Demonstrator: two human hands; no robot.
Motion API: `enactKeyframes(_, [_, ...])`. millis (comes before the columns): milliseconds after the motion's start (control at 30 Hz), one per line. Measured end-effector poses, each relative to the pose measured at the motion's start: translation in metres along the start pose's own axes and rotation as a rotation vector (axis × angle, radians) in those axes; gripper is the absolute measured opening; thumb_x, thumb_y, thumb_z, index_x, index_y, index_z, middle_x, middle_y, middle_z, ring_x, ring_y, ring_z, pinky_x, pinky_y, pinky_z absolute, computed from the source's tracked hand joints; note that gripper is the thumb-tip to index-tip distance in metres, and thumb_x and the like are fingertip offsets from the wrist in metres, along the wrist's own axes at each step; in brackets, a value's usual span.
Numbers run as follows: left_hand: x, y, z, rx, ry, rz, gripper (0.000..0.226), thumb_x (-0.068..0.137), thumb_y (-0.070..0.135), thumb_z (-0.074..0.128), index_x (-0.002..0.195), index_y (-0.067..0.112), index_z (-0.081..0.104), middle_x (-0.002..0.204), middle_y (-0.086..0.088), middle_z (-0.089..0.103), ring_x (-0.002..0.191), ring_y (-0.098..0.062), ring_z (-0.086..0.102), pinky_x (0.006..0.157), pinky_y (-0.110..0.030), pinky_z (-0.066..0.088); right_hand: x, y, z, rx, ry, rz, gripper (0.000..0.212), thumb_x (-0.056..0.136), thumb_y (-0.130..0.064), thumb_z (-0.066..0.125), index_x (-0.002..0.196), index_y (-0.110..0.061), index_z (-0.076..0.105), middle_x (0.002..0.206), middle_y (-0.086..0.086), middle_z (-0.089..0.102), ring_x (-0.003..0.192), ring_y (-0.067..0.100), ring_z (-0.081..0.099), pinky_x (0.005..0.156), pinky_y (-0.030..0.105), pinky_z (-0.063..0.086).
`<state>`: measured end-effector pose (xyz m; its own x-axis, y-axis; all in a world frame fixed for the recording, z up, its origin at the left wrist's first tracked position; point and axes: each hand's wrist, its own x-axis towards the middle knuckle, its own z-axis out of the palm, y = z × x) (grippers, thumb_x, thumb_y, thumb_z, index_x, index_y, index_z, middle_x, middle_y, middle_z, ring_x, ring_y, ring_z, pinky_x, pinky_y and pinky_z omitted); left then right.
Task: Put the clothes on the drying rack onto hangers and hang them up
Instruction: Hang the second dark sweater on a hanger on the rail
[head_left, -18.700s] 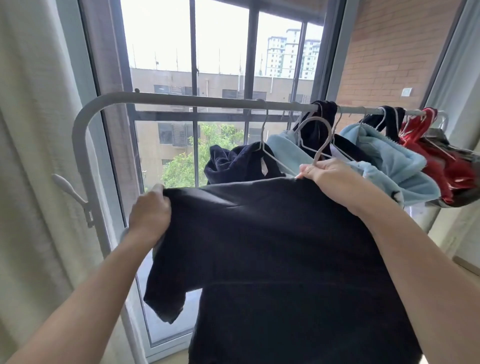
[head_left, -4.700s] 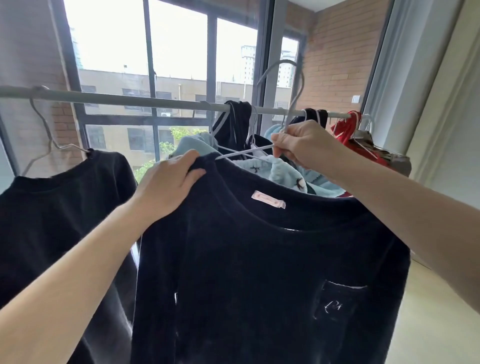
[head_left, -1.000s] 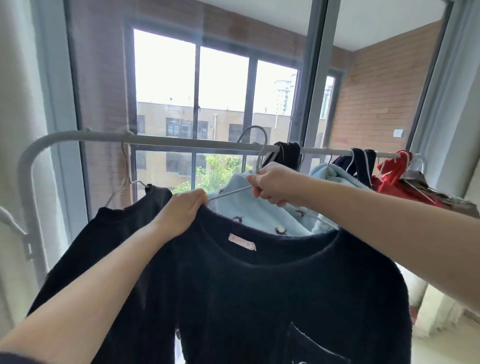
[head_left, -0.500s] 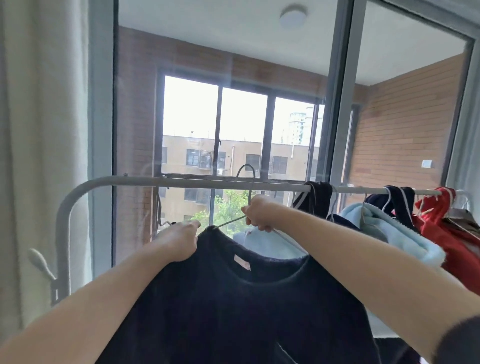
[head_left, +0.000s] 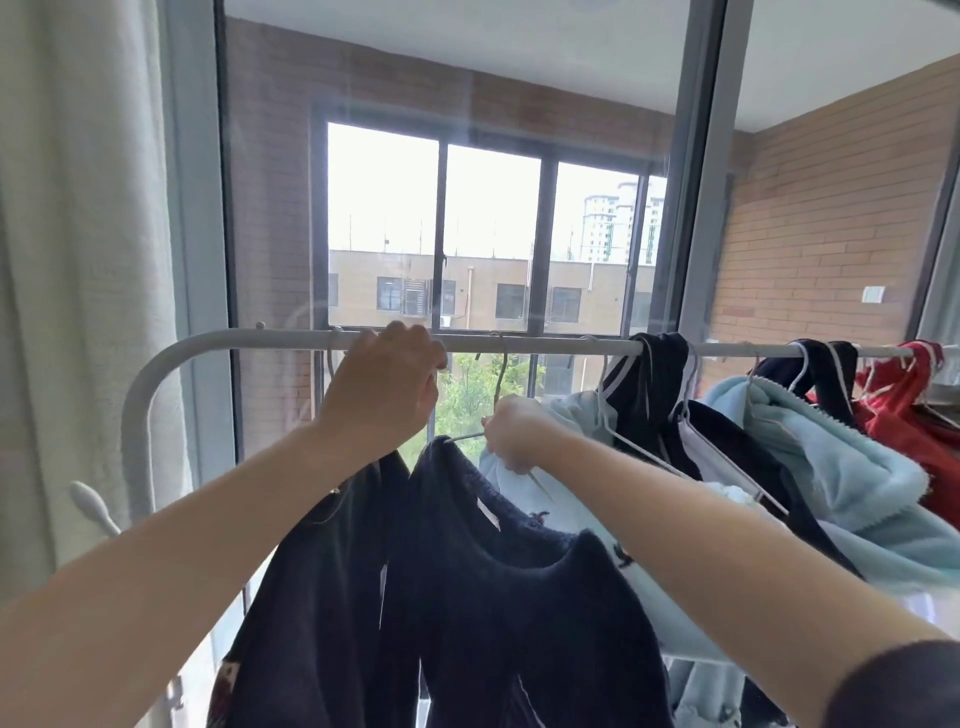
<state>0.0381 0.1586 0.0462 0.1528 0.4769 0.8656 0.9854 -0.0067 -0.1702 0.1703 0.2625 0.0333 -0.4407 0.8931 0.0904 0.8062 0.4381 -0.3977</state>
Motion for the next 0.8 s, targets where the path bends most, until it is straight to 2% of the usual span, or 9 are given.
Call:
enactKeyframes(133, [0.019, -0.001, 0.018, 0.090, -0.074, 0.018, 0.037, 0.084, 0.016, 0.060, 0.120, 0.013, 0.054, 0.127, -0.007, 0.056, 0.117, -0.029, 0.052, 0.102, -0.050, 0.034, 0.000, 0.008, 0.005, 0.106, -0.022, -0.019, 0.029, 0.101, -0.022, 0.046, 0.098, 0.002, 0.061, 0.073, 0.010, 0.061, 0.047, 0.012, 0.057, 0.049, 0.020, 0.052])
enactKeyframes(233, [0.036, 0.007, 0.028, 0.071, -0.160, -0.022, 0.039, 0.094, 0.027, 0.045, 0.132, 0.017, 0.044, 0.131, -0.004, 0.055, 0.120, -0.024, 0.052, 0.109, -0.051, 0.026, -0.010, 0.023, -0.011, 0.103, -0.081, -0.078, 0.042, 0.102, -0.037, 0.036, 0.097, -0.003, 0.060, 0.079, 0.007, 0.062, 0.059, 0.015, 0.057, 0.058, 0.023, 0.051])
enactKeyframes(333, [0.055, 0.013, 0.034, 0.053, -0.253, -0.043, 0.044, 0.098, 0.046, 0.029, 0.133, 0.020, 0.040, 0.121, -0.002, 0.061, 0.103, -0.023, 0.062, 0.090, -0.042, 0.047, -0.022, 0.054, -0.036, 0.088, 0.258, -0.105, 0.030, 0.098, -0.027, 0.039, 0.082, -0.010, 0.057, 0.079, 0.006, 0.059, 0.063, 0.018, 0.051, 0.060, 0.030, 0.043])
enactKeyframes(400, [0.066, 0.019, 0.041, 0.027, -0.303, -0.057, 0.052, 0.096, 0.057, 0.028, 0.130, 0.020, 0.042, 0.114, -0.001, 0.064, 0.095, -0.023, 0.065, 0.078, -0.037, 0.051, -0.026, 0.080, -0.052, -0.043, 0.538, -0.050, 0.024, 0.093, -0.026, 0.042, 0.093, -0.009, 0.058, 0.095, 0.008, 0.060, 0.081, 0.024, 0.057, 0.072, 0.034, 0.046])
enactKeyframes(433, [0.070, 0.023, 0.044, 0.047, -0.322, -0.060, 0.054, 0.094, 0.060, 0.028, 0.126, 0.019, 0.044, 0.107, -0.001, 0.065, 0.090, -0.022, 0.065, 0.077, -0.036, 0.052, -0.026, 0.093, -0.056, -0.088, 0.549, 0.000, 0.028, 0.092, -0.028, 0.044, 0.106, -0.009, 0.057, 0.106, 0.009, 0.059, 0.093, 0.027, 0.058, 0.081, 0.038, 0.048])
enactKeyframes(500, [0.071, 0.030, 0.048, 0.143, -0.322, -0.041, 0.050, 0.096, 0.056, 0.029, 0.120, 0.016, 0.048, 0.092, 0.000, 0.066, 0.079, -0.021, 0.064, 0.074, -0.034, 0.053, -0.024, 0.112, -0.058, -0.095, 0.340, 0.105, 0.040, 0.091, -0.033, 0.047, 0.122, -0.008, 0.051, 0.115, 0.010, 0.059, 0.099, 0.027, 0.058, 0.086, 0.039, 0.049])
enactKeyframes(567, [0.070, 0.035, 0.050, 0.199, -0.301, -0.018, 0.040, 0.098, 0.042, 0.027, 0.116, 0.013, 0.048, 0.081, 0.000, 0.061, 0.069, -0.020, 0.060, 0.067, -0.030, 0.050, -0.020, 0.121, -0.050, -0.025, 0.159, 0.154, 0.032, 0.090, -0.031, 0.050, 0.108, -0.007, 0.060, 0.100, 0.008, 0.065, 0.089, 0.025, 0.062, 0.074, 0.033, 0.050])
enactKeyframes(700, [0.073, 0.029, 0.050, 0.181, -0.352, 0.010, 0.026, 0.096, 0.029, 0.027, 0.102, 0.011, 0.045, 0.070, 0.002, 0.052, 0.068, -0.019, 0.058, 0.066, -0.030, 0.047, -0.006, 0.118, -0.042, 0.026, 0.220, 0.124, 0.024, 0.087, -0.026, 0.051, 0.074, -0.009, 0.060, 0.075, 0.005, 0.060, 0.075, 0.023, 0.059, 0.062, 0.029, 0.042])
enactKeyframes(800, [0.073, 0.019, 0.051, 0.176, -0.360, 0.026, 0.020, 0.095, 0.028, 0.029, 0.091, 0.012, 0.041, 0.065, 0.002, 0.050, 0.064, -0.019, 0.056, 0.063, -0.030, 0.043, 0.007, 0.109, -0.041, 0.058, 0.217, 0.146, 0.024, 0.089, -0.024, 0.047, 0.069, -0.013, 0.054, 0.074, 0.004, 0.058, 0.073, 0.022, 0.056, 0.058, 0.029, 0.040])
